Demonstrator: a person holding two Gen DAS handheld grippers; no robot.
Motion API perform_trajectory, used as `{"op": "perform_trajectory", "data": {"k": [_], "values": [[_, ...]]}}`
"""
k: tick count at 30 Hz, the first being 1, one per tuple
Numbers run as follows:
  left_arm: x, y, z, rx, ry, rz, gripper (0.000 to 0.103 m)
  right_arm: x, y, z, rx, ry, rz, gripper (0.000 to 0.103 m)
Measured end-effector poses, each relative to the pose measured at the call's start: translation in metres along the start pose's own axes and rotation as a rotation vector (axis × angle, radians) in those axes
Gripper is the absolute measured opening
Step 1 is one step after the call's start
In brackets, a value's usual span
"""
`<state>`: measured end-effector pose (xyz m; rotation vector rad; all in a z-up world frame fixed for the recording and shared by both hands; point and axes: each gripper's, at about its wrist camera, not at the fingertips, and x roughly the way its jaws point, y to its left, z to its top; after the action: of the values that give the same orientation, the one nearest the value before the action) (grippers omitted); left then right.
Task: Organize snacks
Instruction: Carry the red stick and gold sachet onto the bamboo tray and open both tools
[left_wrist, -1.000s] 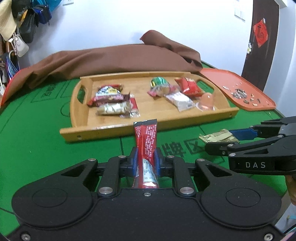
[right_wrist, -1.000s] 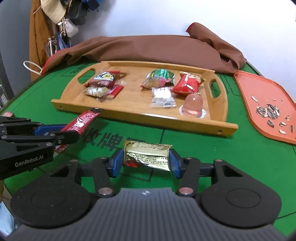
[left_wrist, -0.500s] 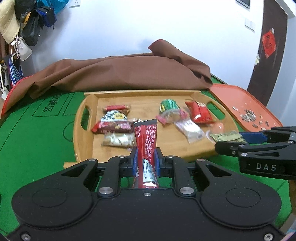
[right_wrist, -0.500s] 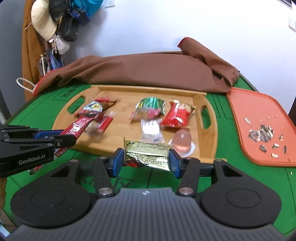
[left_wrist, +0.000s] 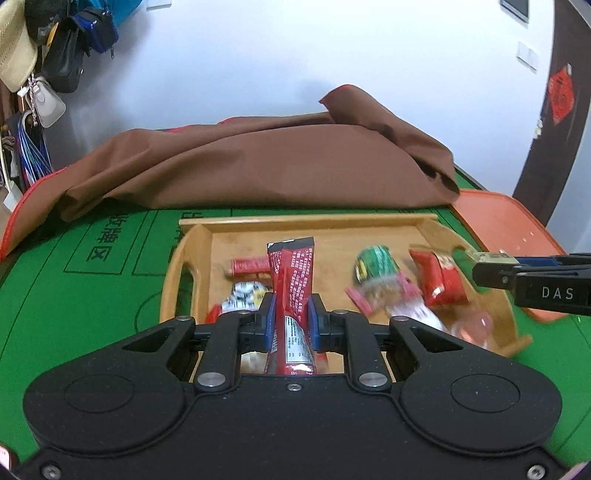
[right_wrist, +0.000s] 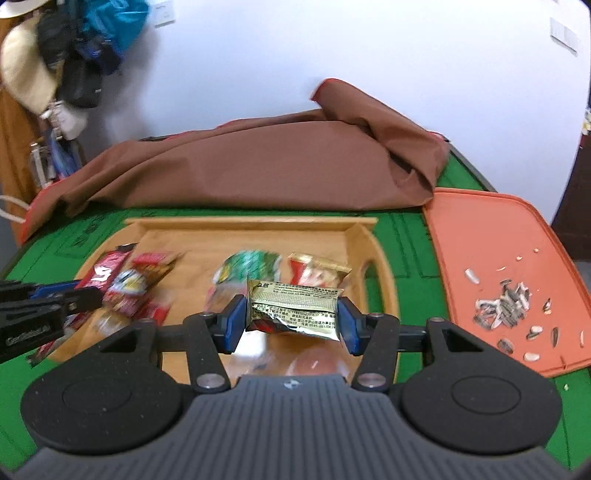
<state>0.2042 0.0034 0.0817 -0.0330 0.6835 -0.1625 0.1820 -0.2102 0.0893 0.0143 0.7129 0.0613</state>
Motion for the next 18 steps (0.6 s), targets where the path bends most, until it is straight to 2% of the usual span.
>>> {"op": "perform_trajectory", "data": {"k": [8, 12, 18], "values": [[0.053, 0.009, 0.043, -0.083, 0.065, 0.008, 0.017, 0.051, -0.009, 0.033, 0.058, 0.077, -0.049, 0.055], [0.079, 0.005, 0.053, -0.120, 0.107, -0.003, 0.017, 0.076, -0.004, 0.047, 0.060, 0.121, -0.068, 0.056], [0.110, -0.007, 0.057, -0.100, 0.128, 0.011, 0.017, 0.104, 0.005, 0.062, 0.057, 0.147, -0.104, 0.056]]}}
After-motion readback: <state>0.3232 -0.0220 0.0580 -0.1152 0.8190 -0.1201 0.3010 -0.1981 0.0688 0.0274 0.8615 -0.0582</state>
